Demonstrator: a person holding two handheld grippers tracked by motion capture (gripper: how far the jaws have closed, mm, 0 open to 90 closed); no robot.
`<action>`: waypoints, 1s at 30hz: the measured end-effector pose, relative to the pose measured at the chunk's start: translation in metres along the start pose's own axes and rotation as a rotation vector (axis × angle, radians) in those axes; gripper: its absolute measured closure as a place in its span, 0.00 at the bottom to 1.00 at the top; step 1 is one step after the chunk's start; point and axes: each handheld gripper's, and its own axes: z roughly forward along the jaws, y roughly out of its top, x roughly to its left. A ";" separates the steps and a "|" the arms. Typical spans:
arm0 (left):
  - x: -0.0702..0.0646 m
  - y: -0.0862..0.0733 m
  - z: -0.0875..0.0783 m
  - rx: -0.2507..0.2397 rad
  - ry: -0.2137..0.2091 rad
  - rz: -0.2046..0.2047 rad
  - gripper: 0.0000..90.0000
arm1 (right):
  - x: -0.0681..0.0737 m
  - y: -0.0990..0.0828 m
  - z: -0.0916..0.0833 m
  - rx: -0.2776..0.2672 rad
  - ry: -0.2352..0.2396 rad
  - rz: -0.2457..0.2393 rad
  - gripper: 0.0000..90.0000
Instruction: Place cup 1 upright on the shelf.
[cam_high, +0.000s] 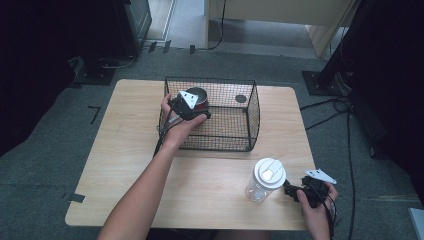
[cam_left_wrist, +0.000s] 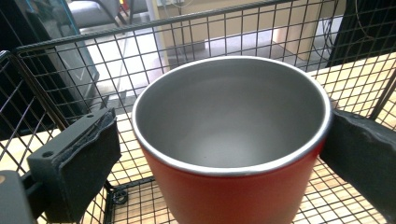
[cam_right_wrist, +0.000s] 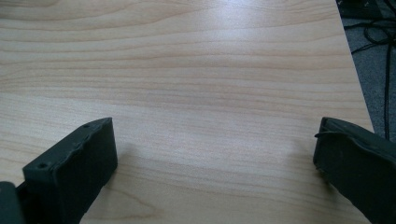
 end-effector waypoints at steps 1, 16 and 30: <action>-0.001 0.000 -0.001 -0.009 0.005 0.003 0.00 | 0.000 0.000 0.000 -0.001 0.000 -0.002 0.00; -0.001 0.011 -0.011 -0.085 0.007 0.027 0.00 | 0.000 0.000 0.000 -0.001 0.000 -0.002 0.00; 0.002 0.030 -0.027 -0.128 0.003 0.001 0.00 | 0.000 0.000 0.000 -0.001 0.000 -0.002 0.00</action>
